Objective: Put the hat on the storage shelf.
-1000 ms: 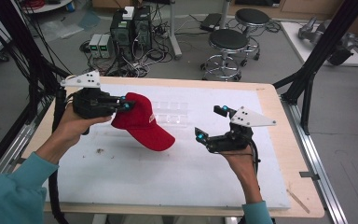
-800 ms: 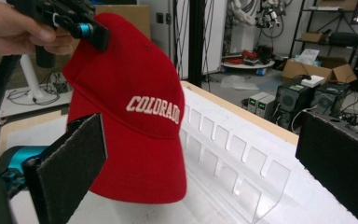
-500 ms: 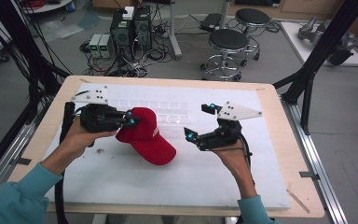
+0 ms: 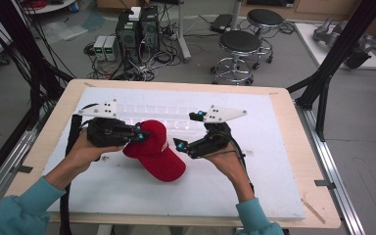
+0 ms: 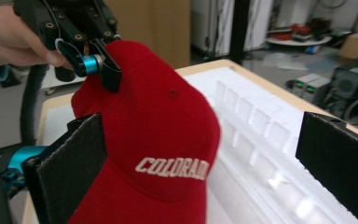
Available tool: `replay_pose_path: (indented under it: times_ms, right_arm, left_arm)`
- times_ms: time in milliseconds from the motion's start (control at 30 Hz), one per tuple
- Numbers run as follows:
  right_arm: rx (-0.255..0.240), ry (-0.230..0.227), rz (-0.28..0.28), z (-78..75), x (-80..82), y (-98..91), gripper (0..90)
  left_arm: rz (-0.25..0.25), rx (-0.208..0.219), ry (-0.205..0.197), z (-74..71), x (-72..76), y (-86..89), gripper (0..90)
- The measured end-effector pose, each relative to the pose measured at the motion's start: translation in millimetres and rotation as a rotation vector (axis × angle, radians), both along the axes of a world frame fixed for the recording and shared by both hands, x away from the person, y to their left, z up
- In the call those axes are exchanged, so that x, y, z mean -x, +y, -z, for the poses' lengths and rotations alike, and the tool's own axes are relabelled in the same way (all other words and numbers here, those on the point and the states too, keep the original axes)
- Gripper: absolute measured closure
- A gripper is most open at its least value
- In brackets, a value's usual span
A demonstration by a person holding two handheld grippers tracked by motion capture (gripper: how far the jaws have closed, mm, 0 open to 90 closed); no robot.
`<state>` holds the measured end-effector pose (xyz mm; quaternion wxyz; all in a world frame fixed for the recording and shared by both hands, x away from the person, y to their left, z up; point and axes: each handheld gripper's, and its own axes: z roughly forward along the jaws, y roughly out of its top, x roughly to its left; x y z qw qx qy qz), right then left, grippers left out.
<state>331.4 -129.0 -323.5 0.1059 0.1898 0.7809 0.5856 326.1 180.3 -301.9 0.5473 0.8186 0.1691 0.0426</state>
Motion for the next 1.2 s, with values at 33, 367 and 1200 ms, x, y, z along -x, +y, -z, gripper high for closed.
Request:
replay_pose_path:
  times_ms: [33,367,1200]
  right_arm:
    - [0.001,0.006,-0.019,1.3,-1.7,4.1,0.7]
    - [0.062,0.068,-0.122,16.4,-17.9,34.2,0.7]
    - [0.109,0.115,-0.286,28.4,-31.6,56.0,33.7]
  left_arm:
    - [0.000,0.002,0.002,0.3,0.3,0.3,87.7]
    - [0.019,-0.002,0.010,3.6,5.9,5.0,87.6]
    - [0.042,-0.023,-0.001,5.7,9.8,7.6,87.6]
